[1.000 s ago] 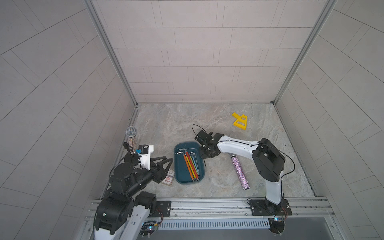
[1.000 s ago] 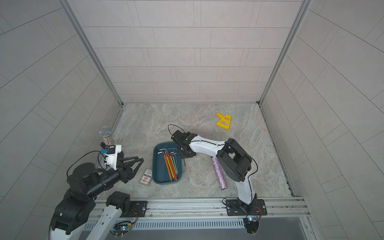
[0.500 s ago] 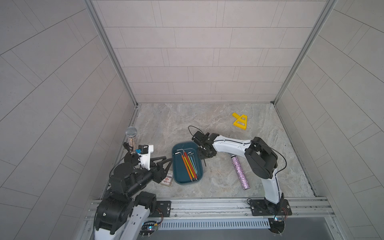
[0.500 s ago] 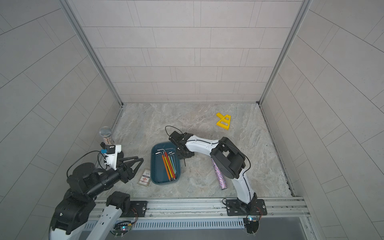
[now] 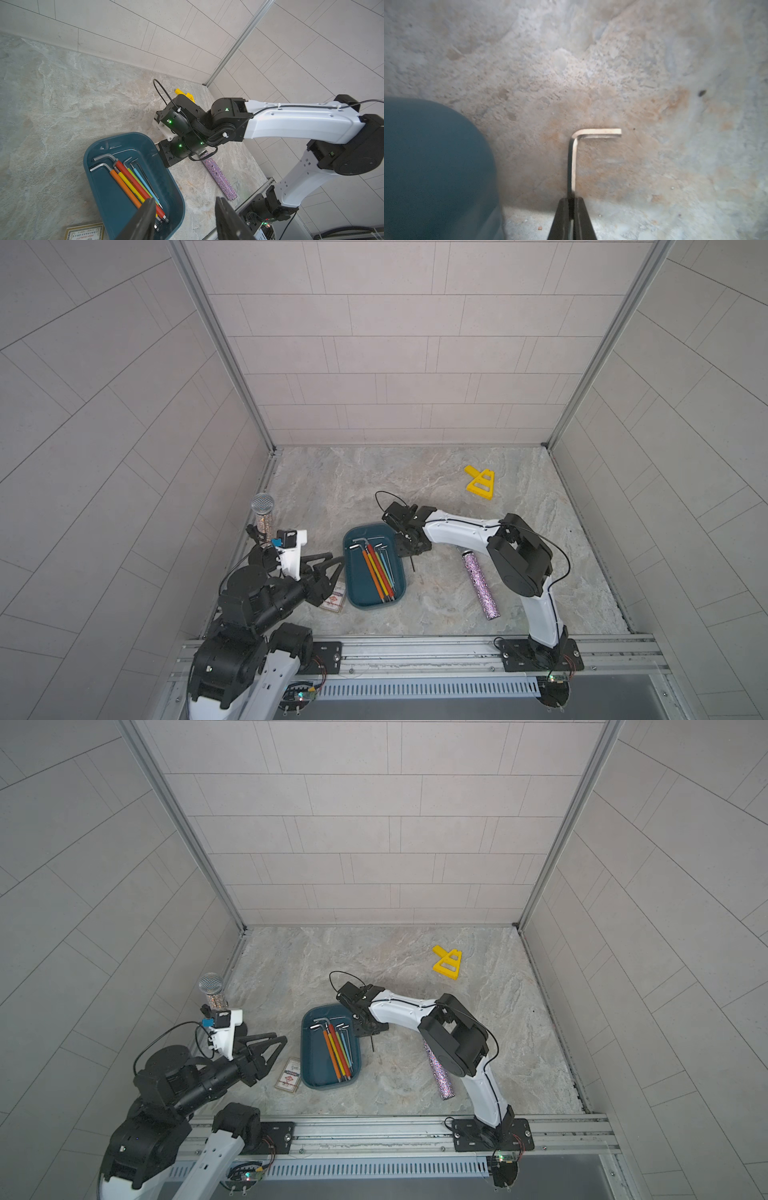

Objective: Put the hex key on the desktop into the storage box
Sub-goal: Pick up the Allen key from the center of the board, then place the Allen key in the storage box.

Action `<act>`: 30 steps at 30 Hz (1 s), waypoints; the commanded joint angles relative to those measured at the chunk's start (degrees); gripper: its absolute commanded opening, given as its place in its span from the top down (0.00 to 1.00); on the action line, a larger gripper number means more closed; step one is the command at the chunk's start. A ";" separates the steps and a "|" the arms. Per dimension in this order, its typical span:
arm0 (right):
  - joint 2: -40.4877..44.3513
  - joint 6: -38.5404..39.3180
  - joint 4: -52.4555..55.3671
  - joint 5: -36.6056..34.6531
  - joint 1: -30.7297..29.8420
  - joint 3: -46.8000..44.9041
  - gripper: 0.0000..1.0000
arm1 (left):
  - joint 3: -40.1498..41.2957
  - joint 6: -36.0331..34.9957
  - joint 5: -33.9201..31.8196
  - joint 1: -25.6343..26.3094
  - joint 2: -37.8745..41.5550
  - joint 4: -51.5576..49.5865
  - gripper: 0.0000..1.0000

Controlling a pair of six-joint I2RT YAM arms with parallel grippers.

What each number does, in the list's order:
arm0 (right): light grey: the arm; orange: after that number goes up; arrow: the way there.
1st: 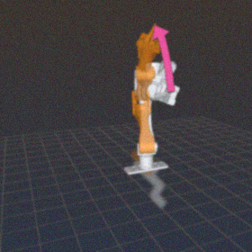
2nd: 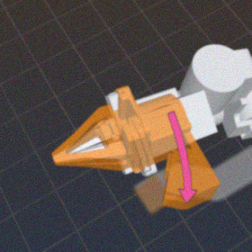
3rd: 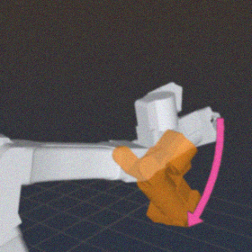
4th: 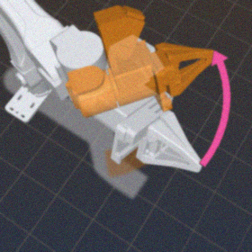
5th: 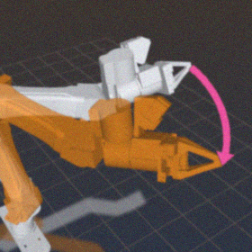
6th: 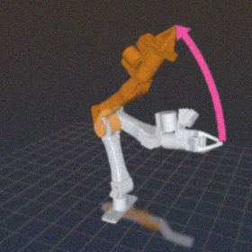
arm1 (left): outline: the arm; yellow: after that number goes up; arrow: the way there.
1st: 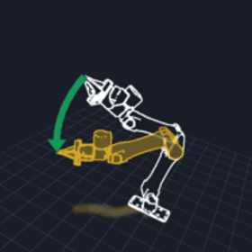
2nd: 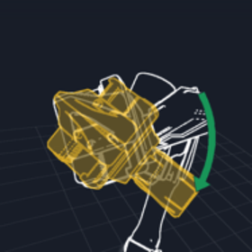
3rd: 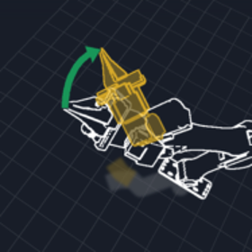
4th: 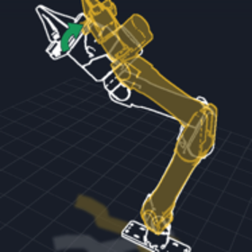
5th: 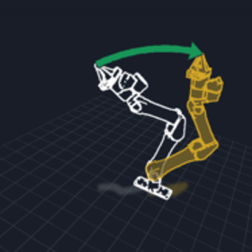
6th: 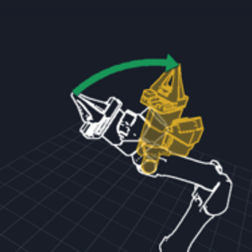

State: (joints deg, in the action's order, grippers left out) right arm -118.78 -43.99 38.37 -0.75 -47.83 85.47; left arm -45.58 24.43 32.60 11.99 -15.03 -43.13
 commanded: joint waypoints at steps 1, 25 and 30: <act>-1.04 -0.58 2.79 -2.40 0.28 -2.16 1.00 | 0.52 -0.69 0.58 -0.34 0.79 1.39 0.47; 11.92 -0.63 6.48 -7.15 -0.38 -0.37 1.00 | 0.57 -0.67 0.52 -0.45 0.81 1.39 0.47; 14.76 1.34 4.76 -6.42 -3.32 1.90 1.00 | 0.49 -0.69 0.53 -0.56 0.75 1.39 0.47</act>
State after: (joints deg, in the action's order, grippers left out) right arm -106.52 -44.29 43.00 -6.22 -49.04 85.69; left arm -45.56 24.40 32.60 11.94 -15.03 -43.13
